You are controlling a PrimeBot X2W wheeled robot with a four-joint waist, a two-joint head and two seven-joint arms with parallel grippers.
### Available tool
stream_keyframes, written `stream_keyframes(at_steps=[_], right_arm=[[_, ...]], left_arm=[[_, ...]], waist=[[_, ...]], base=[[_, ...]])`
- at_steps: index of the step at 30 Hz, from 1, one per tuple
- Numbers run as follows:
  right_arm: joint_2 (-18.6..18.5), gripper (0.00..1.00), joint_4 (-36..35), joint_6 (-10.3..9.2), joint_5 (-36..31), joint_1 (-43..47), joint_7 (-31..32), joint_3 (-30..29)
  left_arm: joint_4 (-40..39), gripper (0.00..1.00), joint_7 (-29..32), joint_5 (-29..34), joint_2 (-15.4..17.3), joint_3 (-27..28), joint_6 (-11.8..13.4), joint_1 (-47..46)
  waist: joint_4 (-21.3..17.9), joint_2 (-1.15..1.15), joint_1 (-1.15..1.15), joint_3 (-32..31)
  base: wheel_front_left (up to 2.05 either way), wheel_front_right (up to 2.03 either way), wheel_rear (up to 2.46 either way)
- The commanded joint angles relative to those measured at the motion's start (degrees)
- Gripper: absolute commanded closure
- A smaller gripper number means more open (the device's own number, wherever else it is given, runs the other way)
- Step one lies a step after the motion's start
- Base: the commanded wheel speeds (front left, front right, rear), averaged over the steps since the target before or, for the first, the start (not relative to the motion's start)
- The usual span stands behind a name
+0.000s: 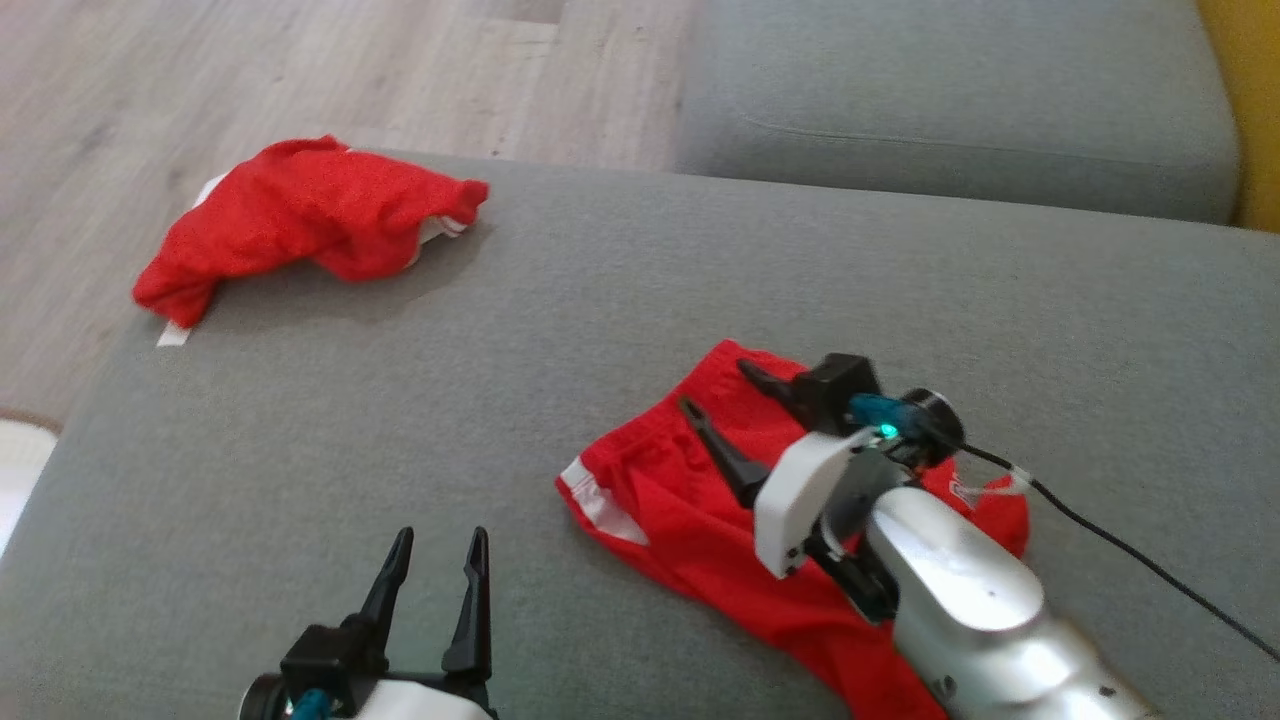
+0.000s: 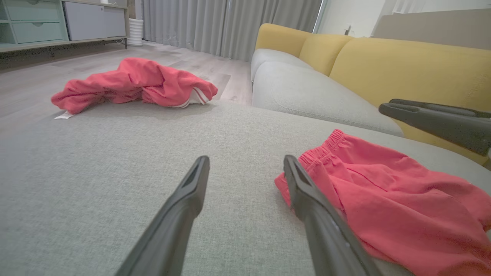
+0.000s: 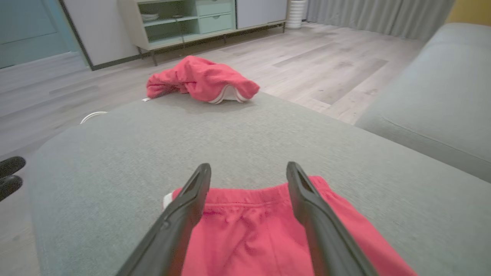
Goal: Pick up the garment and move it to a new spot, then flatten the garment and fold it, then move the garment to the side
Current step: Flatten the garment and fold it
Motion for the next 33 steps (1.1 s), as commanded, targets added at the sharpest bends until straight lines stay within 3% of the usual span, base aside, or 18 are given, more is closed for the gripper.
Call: stream_keyframes(at_steps=[1,9,15,24,33], right_arm=[[0.5,0.0,-1.3,0.43,-1.7,0.4,-1.6,-2.3],[0.4,0.0,-6.3,0.43,-10.1,10.8,-4.4,-15.3],[0.4,0.0,-14.5,0.43,-14.1,21.2,-2.5,-19.7],[-0.3,0.0,-26.9,0.43,-15.9,36.8,5.8,-16.6],[-0.8,0.0,-21.5,0.43,-18.3,37.2,7.5,-18.1]], left_arm=[[-1.9,0.0,-0.7,0.2,0.5,2.4,0.2,-1.9],[-2.4,0.0,-0.7,0.3,0.7,2.4,0.4,-0.9],[-2.7,0.0,-0.7,0.3,1.1,2.4,0.6,-0.2],[-3.0,0.0,-0.7,0.1,1.6,2.0,0.7,0.4],[-3.1,0.0,-0.3,0.2,1.8,1.4,0.7,0.0]], waist=[[-1.8,0.0,0.0,-0.6],[-5.0,0.0,0.0,-1.6],[-6.3,0.0,0.0,-2.0],[-7.3,0.0,0.0,-1.9],[-6.0,0.0,0.0,-1.4]], base=[[0.0,0.0,0.0],[0.0,0.0,0.0],[0.0,0.0,0.0],[0.0,0.0,0.0],[0.0,0.0,0.0]])
